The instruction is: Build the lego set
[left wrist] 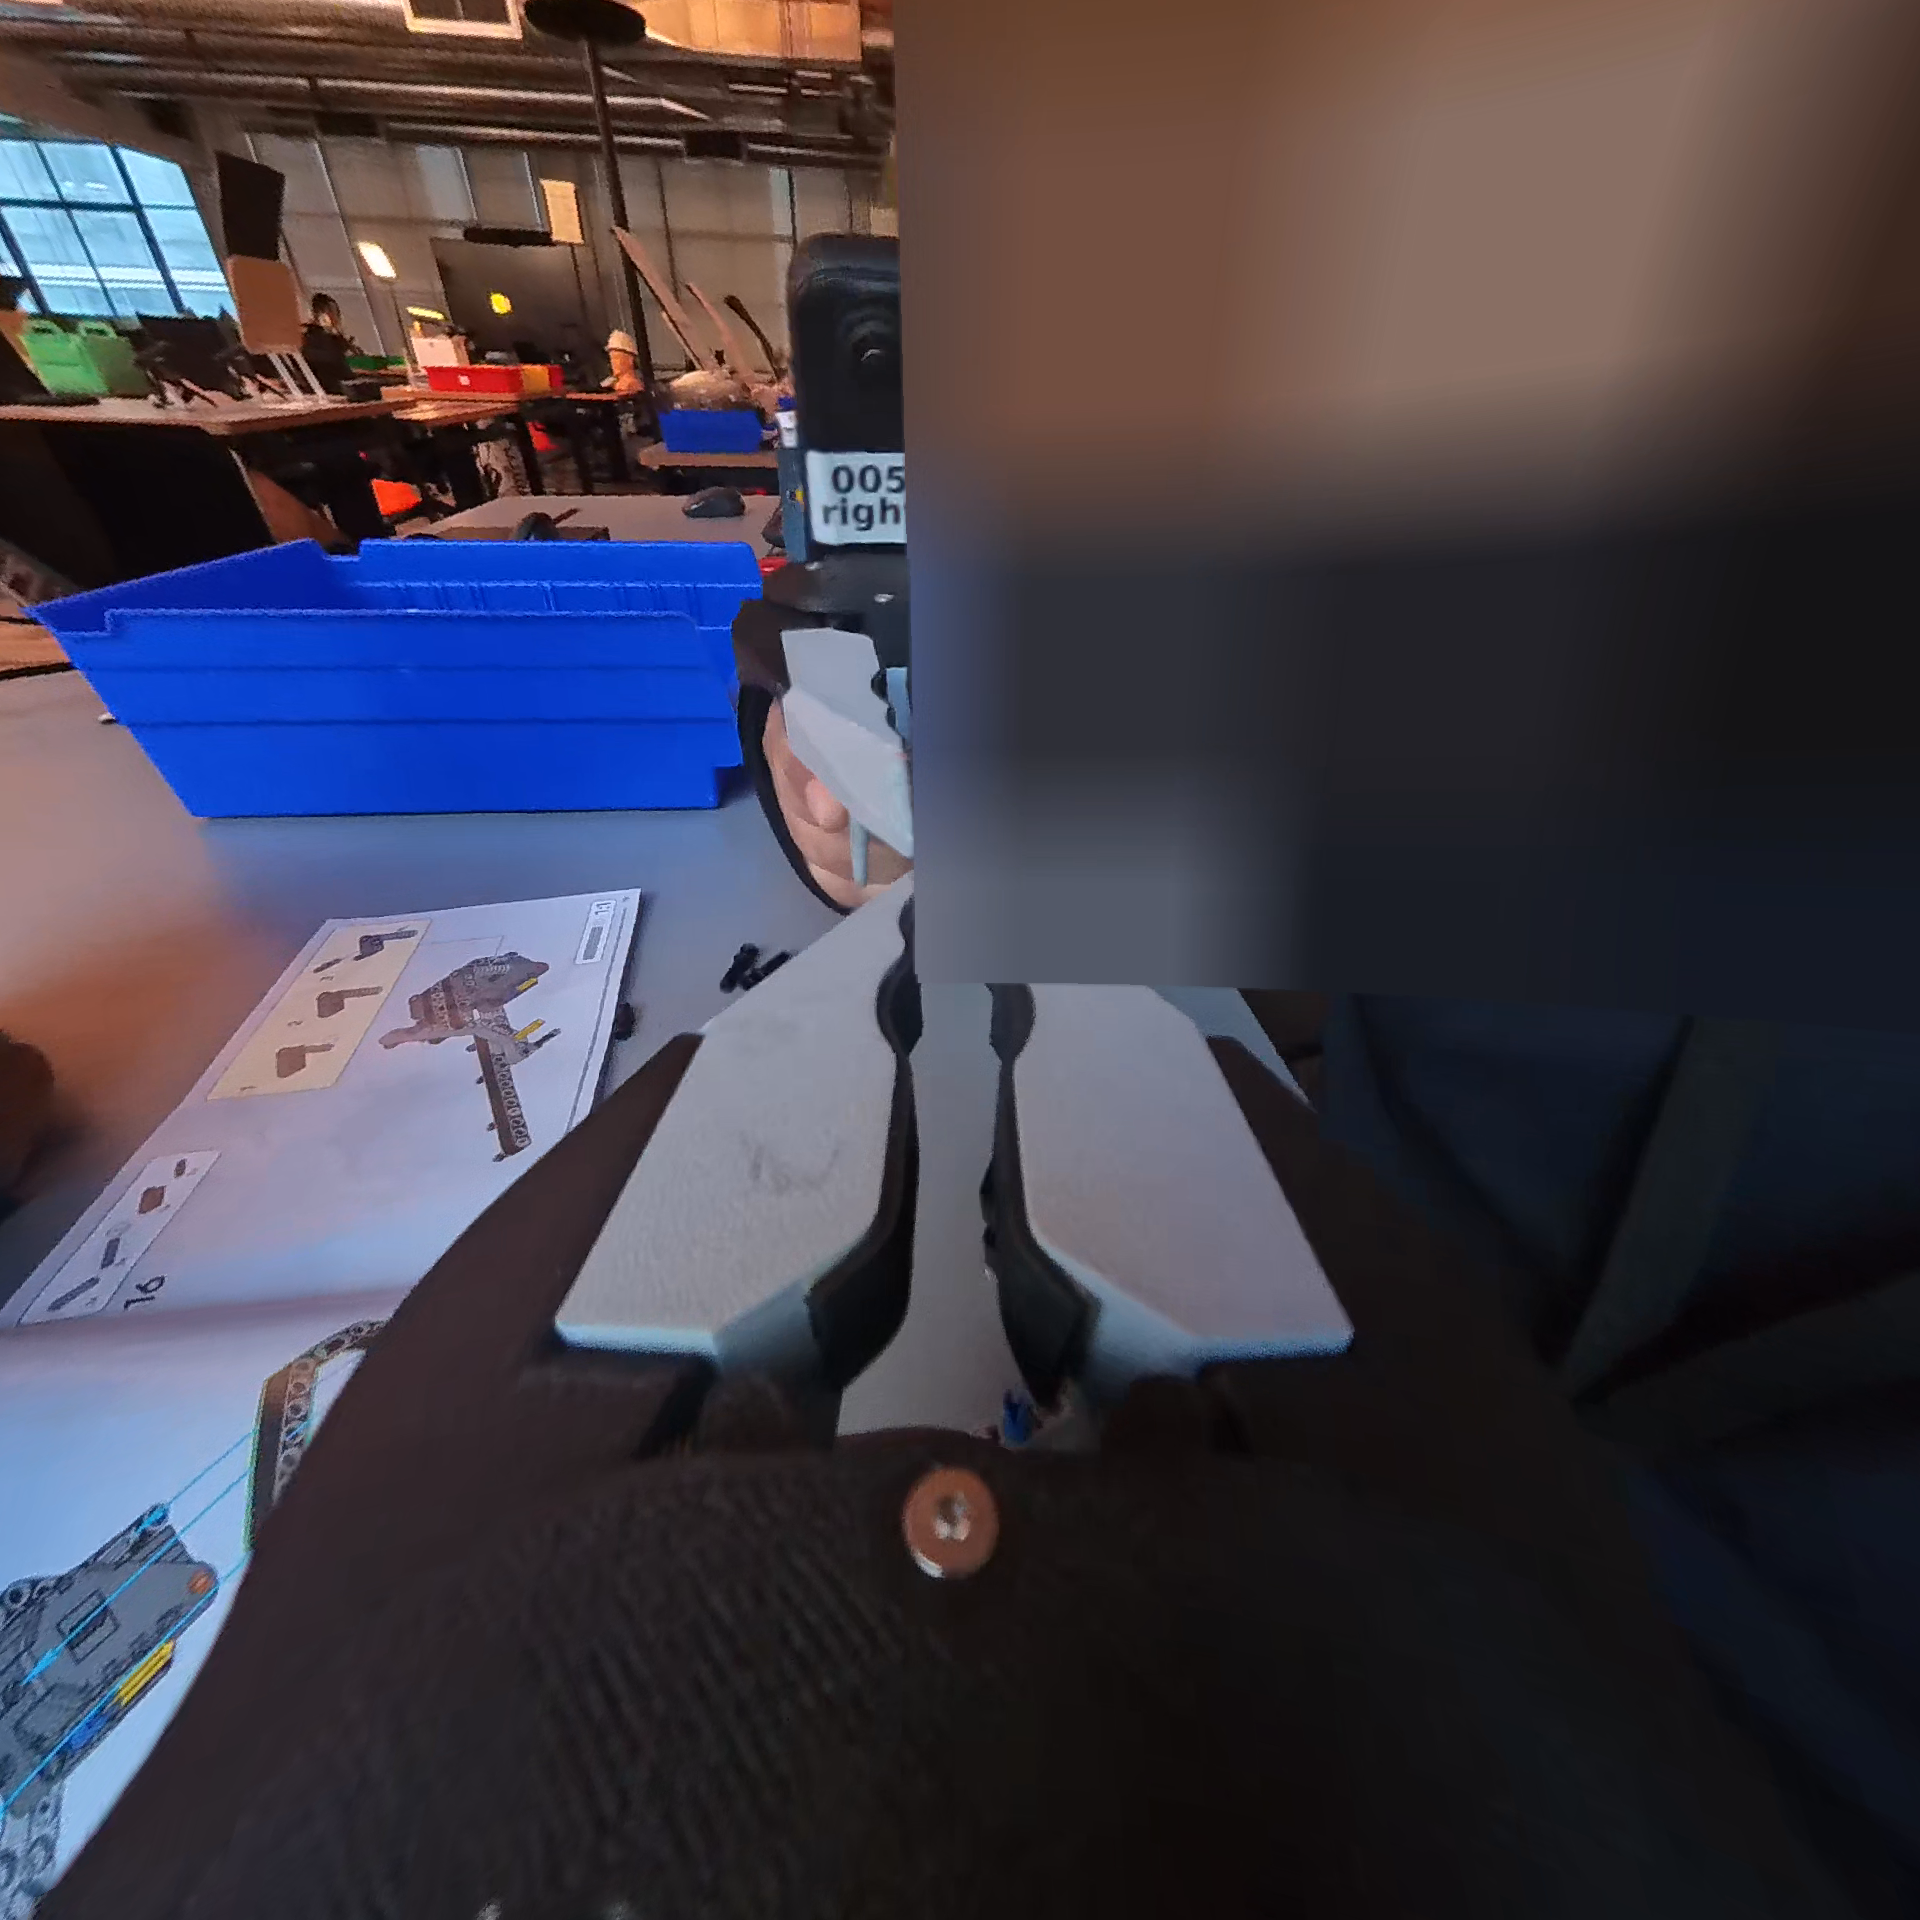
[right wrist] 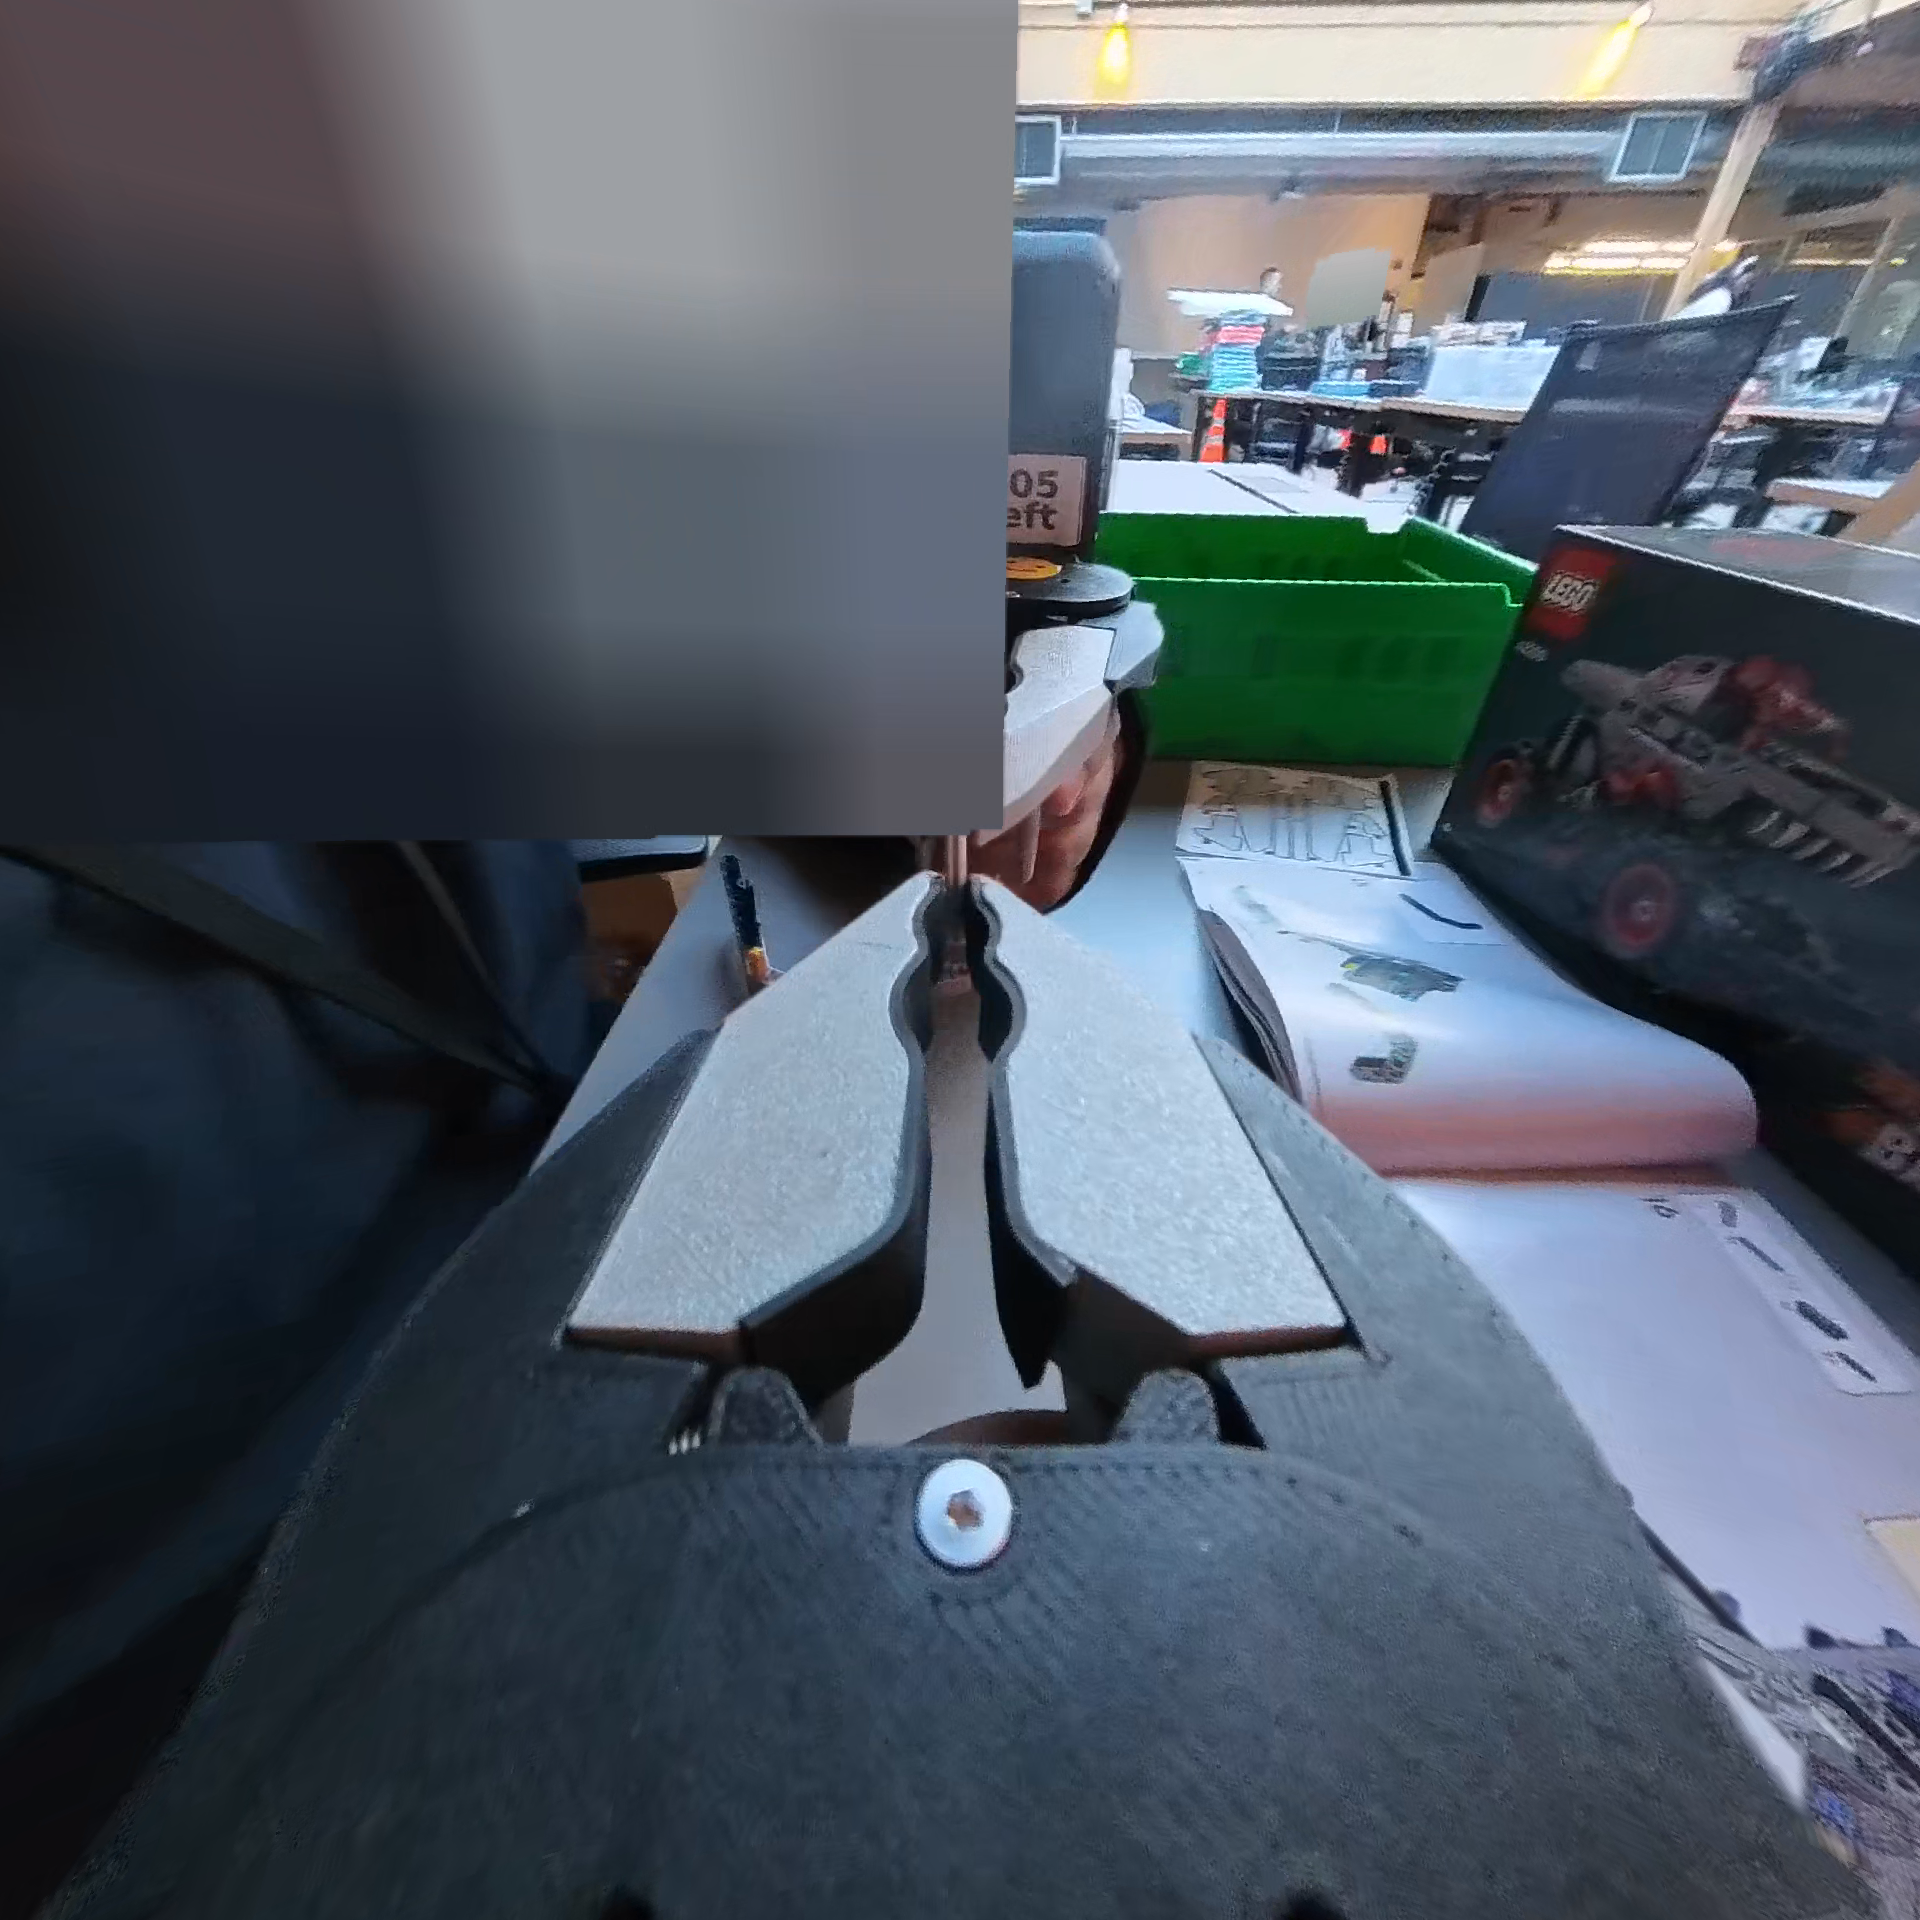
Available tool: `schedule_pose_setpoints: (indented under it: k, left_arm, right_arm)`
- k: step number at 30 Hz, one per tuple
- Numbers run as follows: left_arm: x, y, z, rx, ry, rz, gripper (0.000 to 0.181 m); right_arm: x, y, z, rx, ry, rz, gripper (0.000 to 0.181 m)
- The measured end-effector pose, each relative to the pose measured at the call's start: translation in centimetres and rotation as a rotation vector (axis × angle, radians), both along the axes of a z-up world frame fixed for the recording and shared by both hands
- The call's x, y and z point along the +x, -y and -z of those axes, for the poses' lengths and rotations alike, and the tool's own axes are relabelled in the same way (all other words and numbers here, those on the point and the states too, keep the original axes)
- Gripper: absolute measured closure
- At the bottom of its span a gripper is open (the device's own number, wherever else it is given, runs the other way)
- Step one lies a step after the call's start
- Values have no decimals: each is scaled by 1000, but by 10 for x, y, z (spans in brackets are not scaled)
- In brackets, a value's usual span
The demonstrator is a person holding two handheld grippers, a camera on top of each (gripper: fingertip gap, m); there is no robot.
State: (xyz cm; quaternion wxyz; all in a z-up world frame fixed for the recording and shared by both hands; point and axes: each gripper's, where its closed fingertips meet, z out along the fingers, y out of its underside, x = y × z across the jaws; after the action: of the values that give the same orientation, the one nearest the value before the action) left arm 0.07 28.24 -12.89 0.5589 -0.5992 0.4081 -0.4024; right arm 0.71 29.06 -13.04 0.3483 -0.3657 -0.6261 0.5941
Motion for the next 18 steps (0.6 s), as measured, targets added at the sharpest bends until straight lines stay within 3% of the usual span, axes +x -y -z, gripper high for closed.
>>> schedule_pose_setpoints:
  k: [1, 18]
  left_arm:
    - [1, 2, -2, 4, 12, 9, 175]
    - [7, 8, -2, 155, -30, 0, 175]
  right_arm:
    - [1, 0, 0, -10, 2, -7, 181]
    - [6, 13, -1, -70, 28, -108, 181]
